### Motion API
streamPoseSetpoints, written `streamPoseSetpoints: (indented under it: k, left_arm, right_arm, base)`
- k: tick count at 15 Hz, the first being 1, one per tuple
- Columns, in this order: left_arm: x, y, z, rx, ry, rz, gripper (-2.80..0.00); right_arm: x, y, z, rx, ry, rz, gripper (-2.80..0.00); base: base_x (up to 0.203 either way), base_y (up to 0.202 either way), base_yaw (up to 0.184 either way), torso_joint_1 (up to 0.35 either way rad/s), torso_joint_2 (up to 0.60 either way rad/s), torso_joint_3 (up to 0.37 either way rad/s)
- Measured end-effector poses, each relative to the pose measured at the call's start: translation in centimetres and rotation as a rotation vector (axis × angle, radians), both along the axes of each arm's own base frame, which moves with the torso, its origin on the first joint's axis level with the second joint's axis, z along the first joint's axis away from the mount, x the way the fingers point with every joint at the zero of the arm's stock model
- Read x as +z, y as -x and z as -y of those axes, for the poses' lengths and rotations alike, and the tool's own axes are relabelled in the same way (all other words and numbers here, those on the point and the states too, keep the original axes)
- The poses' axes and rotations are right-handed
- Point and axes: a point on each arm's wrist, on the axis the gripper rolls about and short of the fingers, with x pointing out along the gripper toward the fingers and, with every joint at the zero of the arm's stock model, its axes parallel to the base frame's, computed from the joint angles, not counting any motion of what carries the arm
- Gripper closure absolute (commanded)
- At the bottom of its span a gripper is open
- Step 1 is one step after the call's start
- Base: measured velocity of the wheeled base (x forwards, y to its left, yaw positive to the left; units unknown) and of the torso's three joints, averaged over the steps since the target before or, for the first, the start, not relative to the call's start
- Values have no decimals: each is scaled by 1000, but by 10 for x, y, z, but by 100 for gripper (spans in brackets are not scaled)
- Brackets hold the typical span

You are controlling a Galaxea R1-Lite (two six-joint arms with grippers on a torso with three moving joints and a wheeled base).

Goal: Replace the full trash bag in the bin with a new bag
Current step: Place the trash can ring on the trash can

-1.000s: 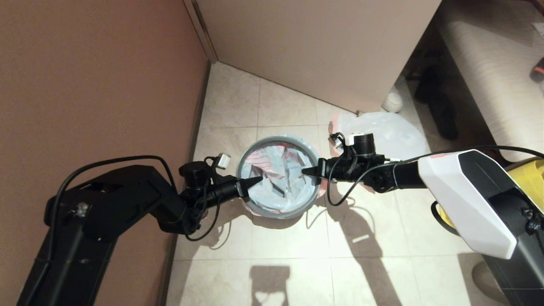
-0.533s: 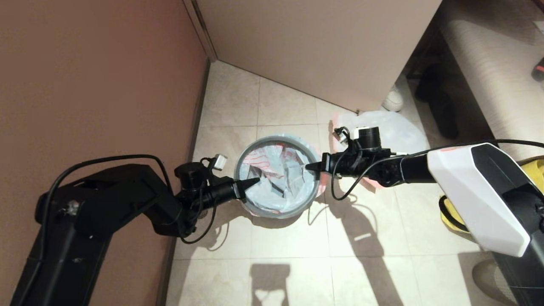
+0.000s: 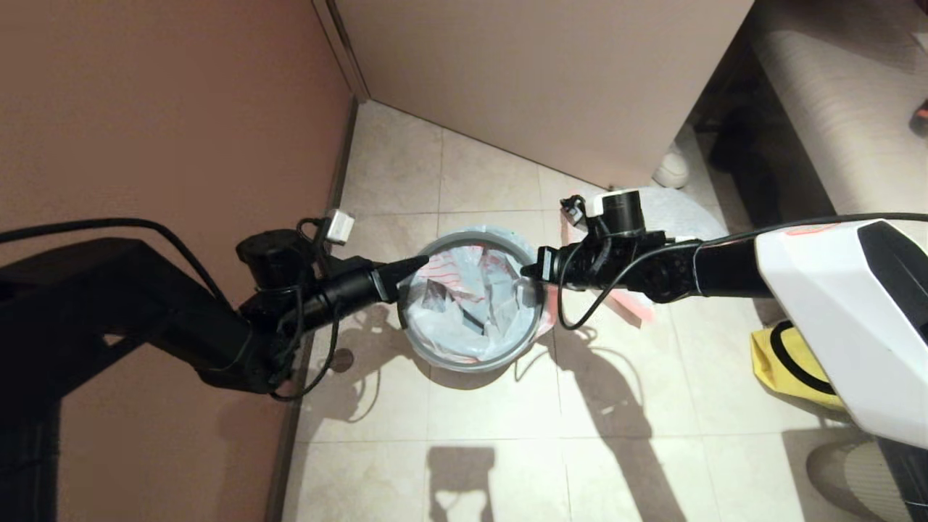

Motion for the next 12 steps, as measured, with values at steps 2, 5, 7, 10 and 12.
streamPoseSetpoints:
  k: [2,5,7,10,12]
  left_arm:
    - [16,12,2,-8,7,21,0]
    - [-1,24,26,-93,-25,-79,0]
    - [-23,35,50,-195,-56,-146,0]
    - [-54,76,79,-327,-181,-162,0]
    - [-55,103,100,-353,-304,-26,0]
  right_arm:
    - [12,17,-14,-96,146,52,0]
    - [27,31,-43,-218,288,205,0]
    - [23,27,-52,-181,287,272,0]
    - [16,32,-58,-287,348,269,0]
    - [20,43,-56,-339,380,278,0]
  base:
    - [0,0,0,0,0,0]
    - [0,0,0,0,0,0]
    - [0,0,0,0,0,0]
    - [0,0,0,0,0,0]
    - [0,0,0,0,0,0]
